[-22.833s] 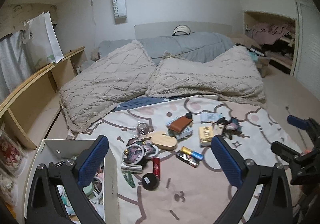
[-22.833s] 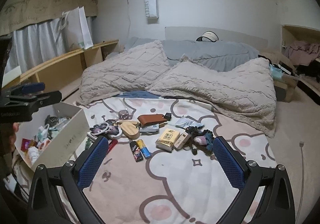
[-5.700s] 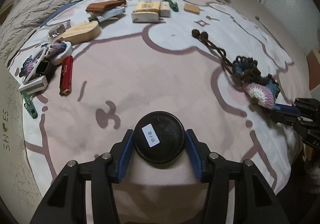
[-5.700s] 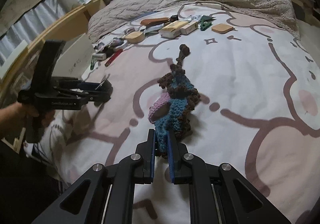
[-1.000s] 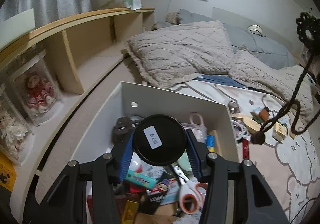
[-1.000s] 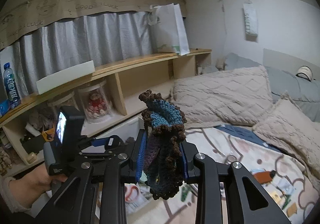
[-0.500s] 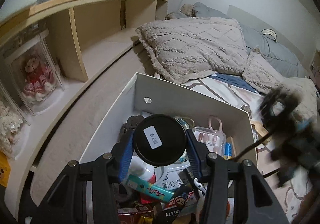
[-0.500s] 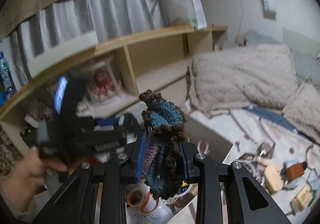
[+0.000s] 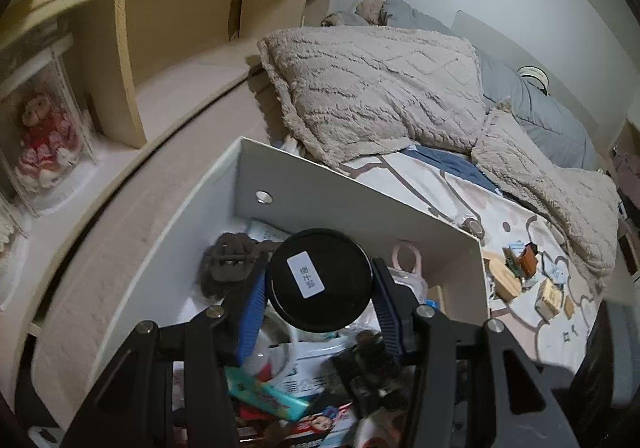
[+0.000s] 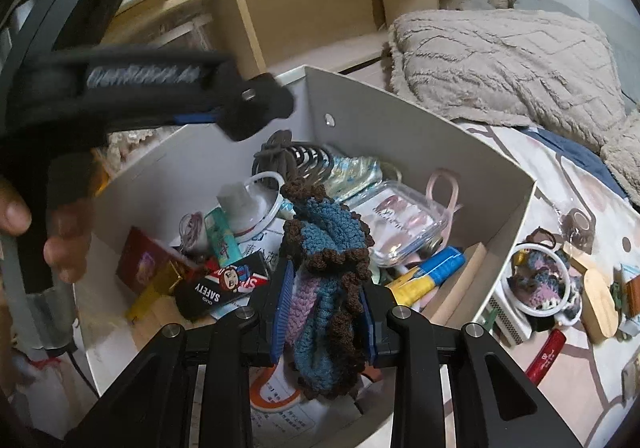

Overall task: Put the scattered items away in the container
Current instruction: 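Lower the tin and keychain into the box and open both grippers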

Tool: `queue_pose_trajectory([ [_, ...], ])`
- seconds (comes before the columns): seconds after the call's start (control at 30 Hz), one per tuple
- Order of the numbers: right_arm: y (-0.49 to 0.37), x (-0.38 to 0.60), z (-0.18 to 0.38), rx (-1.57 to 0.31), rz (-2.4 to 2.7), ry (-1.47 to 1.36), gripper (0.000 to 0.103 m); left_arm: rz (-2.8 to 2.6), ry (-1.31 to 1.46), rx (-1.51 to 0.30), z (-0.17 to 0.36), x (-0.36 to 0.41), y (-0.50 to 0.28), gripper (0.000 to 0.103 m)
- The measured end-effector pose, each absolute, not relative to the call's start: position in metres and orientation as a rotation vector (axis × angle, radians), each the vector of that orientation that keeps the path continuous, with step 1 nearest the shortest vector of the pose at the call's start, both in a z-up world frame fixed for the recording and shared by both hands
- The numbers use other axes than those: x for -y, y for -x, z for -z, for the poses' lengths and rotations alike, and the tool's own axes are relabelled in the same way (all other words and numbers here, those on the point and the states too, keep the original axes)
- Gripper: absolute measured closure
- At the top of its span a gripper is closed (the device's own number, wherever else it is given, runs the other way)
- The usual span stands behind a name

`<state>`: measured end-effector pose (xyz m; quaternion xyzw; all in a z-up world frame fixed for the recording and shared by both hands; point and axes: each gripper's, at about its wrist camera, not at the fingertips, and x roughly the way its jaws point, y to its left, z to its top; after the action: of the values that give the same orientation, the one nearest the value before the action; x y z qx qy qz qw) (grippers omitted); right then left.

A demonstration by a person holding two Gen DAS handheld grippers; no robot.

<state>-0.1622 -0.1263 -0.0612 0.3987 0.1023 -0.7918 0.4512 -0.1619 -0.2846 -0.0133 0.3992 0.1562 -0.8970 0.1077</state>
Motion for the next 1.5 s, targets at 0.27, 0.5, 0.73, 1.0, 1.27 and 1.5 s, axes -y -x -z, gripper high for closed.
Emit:
queue_pose_trajectory([
  [0.27, 0.154, 0.129, 0.059, -0.237, 1.933, -0.991, 0.073, 2.571, -1.276, -0.497, 0.031, 0.277, 0.193, 0.054],
  [0.5, 0.149, 0.121, 0.051, -0.219, 1.949, -0.958, 0.049, 2.499, -1.345, -0.491, 0.050, 0.276, 0.204, 0.054],
  [0.73, 0.143, 0.109, 0.042, -0.171, 1.952, -0.926, 0.041, 2.507, -1.312, -0.507, 0.050, 0.278, 0.201, 0.024],
  [1.0, 0.141, 0.099, 0.038, -0.116, 1.952, -0.900, 0.041, 2.560, -1.267, -0.498, 0.039, 0.272, 0.189, 0.023],
  [1.27, 0.150, 0.089, 0.036, -0.040, 1.980, -0.901, 0.041, 2.588, -1.230, -0.472, 0.033, 0.262, 0.175, 0.023],
  [1.5, 0.152, 0.071, 0.030, -0.012, 2.028, -0.877, 0.040, 2.617, -1.192, -0.478, 0.027, 0.252, 0.162, 0.023],
])
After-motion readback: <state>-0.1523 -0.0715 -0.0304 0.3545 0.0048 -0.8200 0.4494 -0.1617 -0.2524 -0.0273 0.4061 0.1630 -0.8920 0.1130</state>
